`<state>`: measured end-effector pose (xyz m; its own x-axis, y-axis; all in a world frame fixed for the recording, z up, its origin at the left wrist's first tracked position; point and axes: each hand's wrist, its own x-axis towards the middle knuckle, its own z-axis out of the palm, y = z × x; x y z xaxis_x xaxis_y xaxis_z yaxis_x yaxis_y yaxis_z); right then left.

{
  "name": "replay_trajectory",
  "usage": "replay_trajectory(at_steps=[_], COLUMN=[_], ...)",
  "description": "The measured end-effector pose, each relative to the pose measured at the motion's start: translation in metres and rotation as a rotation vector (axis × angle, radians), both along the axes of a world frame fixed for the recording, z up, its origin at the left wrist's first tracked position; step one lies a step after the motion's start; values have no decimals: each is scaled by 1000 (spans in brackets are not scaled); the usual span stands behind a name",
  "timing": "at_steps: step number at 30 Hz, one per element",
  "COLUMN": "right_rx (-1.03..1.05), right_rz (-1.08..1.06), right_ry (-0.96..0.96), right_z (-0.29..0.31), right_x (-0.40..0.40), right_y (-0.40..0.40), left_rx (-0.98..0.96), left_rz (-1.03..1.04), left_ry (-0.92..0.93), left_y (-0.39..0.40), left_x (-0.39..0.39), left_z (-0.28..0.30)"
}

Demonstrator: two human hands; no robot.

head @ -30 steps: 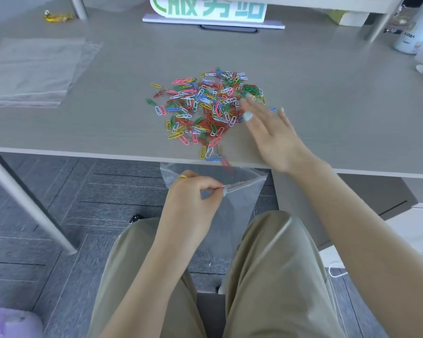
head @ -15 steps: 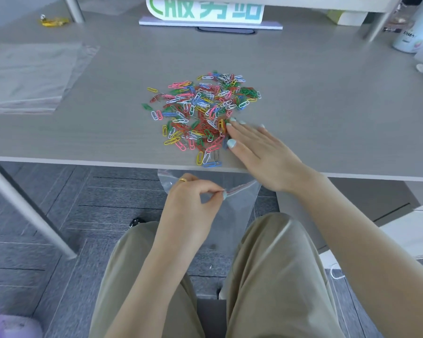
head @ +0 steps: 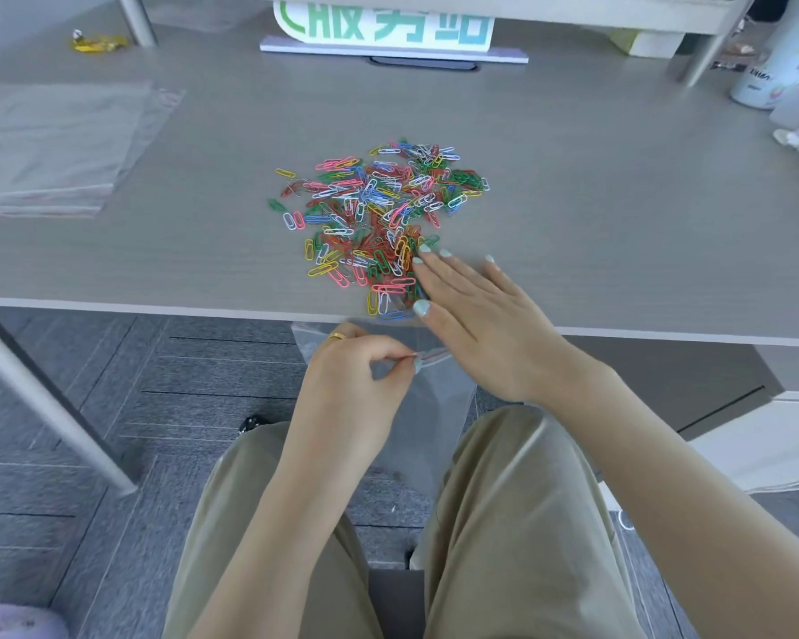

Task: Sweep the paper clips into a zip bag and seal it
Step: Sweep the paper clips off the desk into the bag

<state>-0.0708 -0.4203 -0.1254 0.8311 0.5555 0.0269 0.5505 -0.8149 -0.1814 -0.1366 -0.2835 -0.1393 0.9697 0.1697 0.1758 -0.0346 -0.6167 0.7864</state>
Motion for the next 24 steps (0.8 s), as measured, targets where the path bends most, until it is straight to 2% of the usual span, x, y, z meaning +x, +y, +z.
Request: replay_trajectory(at_steps=[5, 10, 13, 17, 24], right_rx=[82, 419, 322, 172, 170], right_rz=[77, -16, -59, 48, 87], right_ry=[-40, 179, 198, 151, 120], right_z=[-2, 8, 11, 6, 2], right_x=[-8, 21, 38, 28, 2], right_y=[0, 6, 12, 12, 12], left_rx=[21, 26, 28, 26, 31], left_rz=[-5, -3, 13, 40, 23], left_ry=[0, 14, 59, 100, 47], left_y=[6, 13, 18, 22, 13], left_x=[-1, -2, -2, -1, -1], left_z=[0, -2, -6, -9, -3])
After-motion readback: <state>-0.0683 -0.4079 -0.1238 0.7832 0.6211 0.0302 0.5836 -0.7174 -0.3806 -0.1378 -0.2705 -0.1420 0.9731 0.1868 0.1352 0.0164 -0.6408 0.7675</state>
